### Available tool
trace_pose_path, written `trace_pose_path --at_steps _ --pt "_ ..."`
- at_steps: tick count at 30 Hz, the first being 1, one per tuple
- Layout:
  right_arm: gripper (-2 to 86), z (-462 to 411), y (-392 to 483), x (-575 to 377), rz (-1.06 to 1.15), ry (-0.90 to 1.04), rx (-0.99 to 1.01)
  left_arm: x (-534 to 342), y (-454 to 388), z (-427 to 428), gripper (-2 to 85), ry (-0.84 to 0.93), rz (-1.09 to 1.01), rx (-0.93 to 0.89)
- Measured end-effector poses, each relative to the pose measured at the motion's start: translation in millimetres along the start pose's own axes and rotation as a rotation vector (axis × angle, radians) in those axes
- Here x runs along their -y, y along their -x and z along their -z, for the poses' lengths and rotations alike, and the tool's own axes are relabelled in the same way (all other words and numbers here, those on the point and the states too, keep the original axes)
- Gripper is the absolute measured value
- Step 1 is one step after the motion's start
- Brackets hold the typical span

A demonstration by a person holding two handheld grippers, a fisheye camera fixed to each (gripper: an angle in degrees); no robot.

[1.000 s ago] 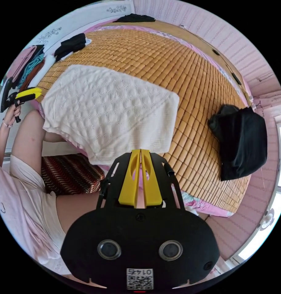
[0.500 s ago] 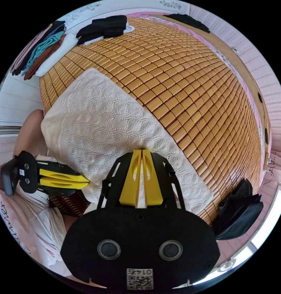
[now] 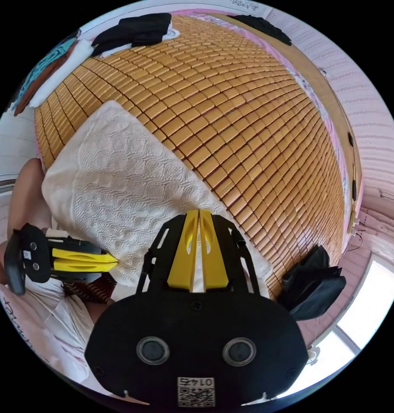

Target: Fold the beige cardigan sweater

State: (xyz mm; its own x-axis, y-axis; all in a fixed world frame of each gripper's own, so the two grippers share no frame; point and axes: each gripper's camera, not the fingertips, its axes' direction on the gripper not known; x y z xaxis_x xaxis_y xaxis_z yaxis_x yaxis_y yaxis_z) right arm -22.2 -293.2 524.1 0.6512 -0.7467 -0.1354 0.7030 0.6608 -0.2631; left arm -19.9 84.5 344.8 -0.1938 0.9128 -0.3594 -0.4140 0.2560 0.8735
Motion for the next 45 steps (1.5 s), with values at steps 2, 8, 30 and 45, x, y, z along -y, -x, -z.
trace_pose_path --at_steps 2,8,30,45 --pt "-0.4 -8 10 11 -0.032 -0.010 -0.093 -1 -2 -6 -0.7 -0.005 -0.006 -0.004" --pt "-0.5 -30 34 27 0.019 0.077 -0.303 -3 -4 -18 -0.9 -0.005 0.005 -0.025" --pt "10.5 -147 -37 -333 -0.656 -0.057 0.361 -1 -77 -51 12.9 -0.165 -0.163 -0.120" --pt "0.4 -212 -76 -497 -0.706 -0.581 0.868 57 -180 -114 5.0 0.069 -0.327 0.164"
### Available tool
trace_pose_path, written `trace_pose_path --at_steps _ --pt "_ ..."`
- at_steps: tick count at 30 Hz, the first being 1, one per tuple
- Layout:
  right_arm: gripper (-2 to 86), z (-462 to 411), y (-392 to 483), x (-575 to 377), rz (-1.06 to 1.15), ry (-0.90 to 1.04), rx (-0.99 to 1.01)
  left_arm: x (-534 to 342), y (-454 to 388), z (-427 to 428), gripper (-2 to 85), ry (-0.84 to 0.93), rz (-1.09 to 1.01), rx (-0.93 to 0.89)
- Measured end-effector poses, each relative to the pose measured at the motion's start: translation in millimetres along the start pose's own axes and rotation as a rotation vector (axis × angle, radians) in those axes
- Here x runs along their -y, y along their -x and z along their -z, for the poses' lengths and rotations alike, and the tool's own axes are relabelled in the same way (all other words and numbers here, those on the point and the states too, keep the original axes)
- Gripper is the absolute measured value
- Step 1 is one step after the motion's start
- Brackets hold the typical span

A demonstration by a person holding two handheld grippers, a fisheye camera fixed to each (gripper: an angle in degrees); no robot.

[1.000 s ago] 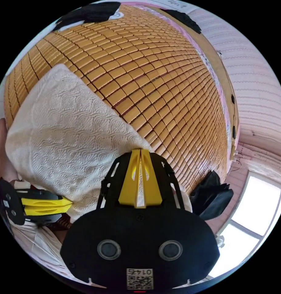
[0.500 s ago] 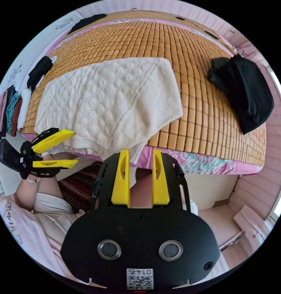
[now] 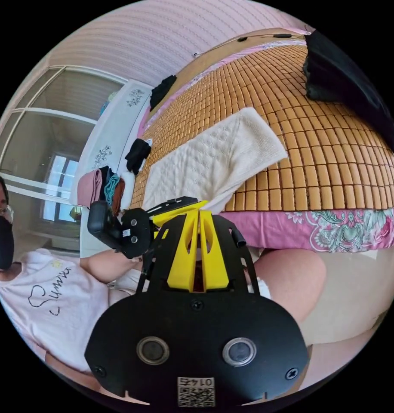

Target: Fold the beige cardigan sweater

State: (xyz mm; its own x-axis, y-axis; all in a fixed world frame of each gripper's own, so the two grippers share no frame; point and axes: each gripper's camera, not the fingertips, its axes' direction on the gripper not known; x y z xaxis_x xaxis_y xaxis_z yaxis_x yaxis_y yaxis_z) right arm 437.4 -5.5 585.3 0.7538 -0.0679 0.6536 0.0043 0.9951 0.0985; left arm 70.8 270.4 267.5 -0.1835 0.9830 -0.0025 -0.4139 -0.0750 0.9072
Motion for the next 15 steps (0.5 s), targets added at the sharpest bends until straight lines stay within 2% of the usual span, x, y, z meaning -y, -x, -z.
trace_pose_path --at_steps 3,4,7,9,12,15 --pt "1.8 17 -47 -28 -0.223 -0.126 -0.018 2 -6 8 3.4 0.009 -0.001 0.041" --pt "3.0 19 -67 -41 -0.291 -0.167 0.029 0 -7 13 3.1 0.001 0.008 0.036" --pt "13.8 2 -96 -58 -0.358 -0.209 0.196 -7 -13 27 2.6 0.002 0.016 0.021" --pt "16.6 -9 -103 -62 -0.386 -0.247 0.265 -12 -19 35 2.4 0.003 0.009 0.011" --pt "13.9 -20 -120 -68 -0.476 -0.340 0.278 -23 -28 49 2.0 -0.006 0.010 -0.004" --pt "5.3 -29 -139 -73 -0.547 -0.349 0.350 -35 -33 64 1.7 -0.035 0.032 -0.023"
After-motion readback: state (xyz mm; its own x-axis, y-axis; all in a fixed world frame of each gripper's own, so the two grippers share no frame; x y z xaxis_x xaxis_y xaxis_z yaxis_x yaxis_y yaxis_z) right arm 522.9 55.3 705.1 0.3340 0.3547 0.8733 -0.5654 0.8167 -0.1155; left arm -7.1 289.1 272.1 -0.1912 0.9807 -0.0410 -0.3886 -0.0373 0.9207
